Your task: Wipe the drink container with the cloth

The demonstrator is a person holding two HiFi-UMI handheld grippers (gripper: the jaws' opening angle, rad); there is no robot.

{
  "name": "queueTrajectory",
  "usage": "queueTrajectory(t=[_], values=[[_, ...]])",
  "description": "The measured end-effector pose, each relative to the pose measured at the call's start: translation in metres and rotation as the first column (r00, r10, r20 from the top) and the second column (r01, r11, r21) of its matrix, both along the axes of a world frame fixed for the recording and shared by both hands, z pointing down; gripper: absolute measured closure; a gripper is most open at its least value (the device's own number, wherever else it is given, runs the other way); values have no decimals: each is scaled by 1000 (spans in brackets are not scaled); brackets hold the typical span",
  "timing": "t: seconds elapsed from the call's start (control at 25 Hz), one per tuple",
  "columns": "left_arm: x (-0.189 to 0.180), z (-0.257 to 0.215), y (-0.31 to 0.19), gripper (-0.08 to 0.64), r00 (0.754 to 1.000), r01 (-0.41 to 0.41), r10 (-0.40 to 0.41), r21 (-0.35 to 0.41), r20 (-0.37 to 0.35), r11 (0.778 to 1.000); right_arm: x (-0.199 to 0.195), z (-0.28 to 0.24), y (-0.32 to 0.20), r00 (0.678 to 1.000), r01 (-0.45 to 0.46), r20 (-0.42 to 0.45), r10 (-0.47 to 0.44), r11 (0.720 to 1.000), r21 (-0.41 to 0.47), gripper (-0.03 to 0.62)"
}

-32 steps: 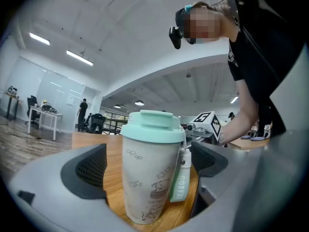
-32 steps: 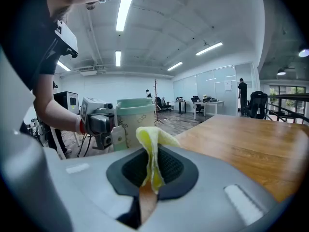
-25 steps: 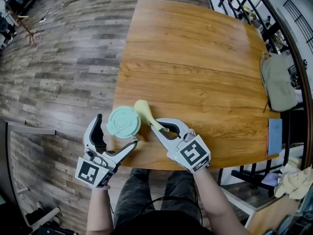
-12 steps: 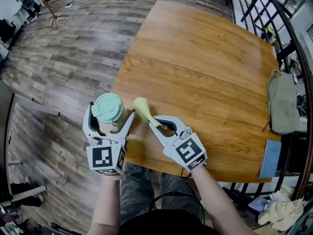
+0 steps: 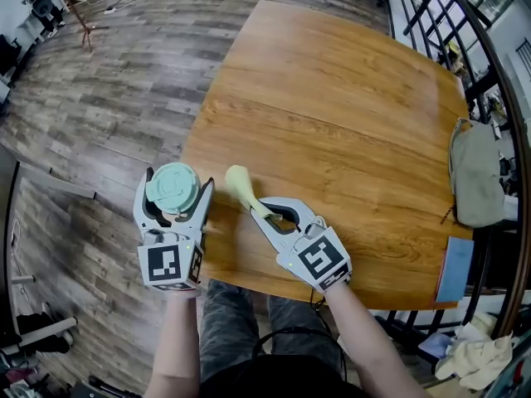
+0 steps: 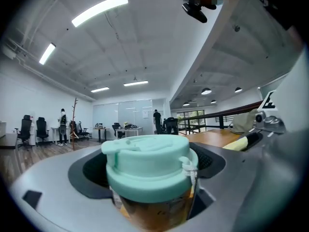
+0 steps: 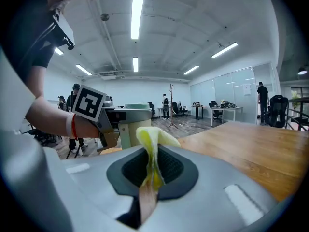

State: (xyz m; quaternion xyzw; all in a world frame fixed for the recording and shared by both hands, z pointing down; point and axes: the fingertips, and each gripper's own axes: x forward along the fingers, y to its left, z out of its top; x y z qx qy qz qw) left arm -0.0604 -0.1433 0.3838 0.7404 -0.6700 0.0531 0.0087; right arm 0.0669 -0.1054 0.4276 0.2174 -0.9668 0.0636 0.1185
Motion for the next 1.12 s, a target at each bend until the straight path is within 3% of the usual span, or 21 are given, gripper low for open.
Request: queueTrajectory(t=[0.12, 0.2, 0.36, 0.52, 0.88, 1.12], values=[[1, -1, 1, 75, 990, -138, 138, 17, -32, 990, -13, -7, 2, 999, 36, 8, -36, 999, 24, 568], [-2, -2, 2, 75, 969, -239, 241, 31, -59, 970, -25, -11, 2, 998, 62, 1, -62, 997, 45, 568], [-4, -6, 3, 75, 899, -421, 424, 54, -104, 906, -51, -19, 0, 996, 92, -13, -91, 993, 70, 568], [-3, -9, 3, 75, 816, -547, 554, 88, -164, 833, -73, -21, -3, 993, 119, -39, -116, 988, 100, 568], [-36, -10, -4, 75, 634, -667, 699, 222, -332, 711, -117, -27, -18, 979, 159, -152, -132, 972, 175, 568], [-45, -8, -10, 75, 538, -704, 742, 271, -399, 656, -146, -30, -24, 947, 224, -277, -161, 951, 212, 568]])
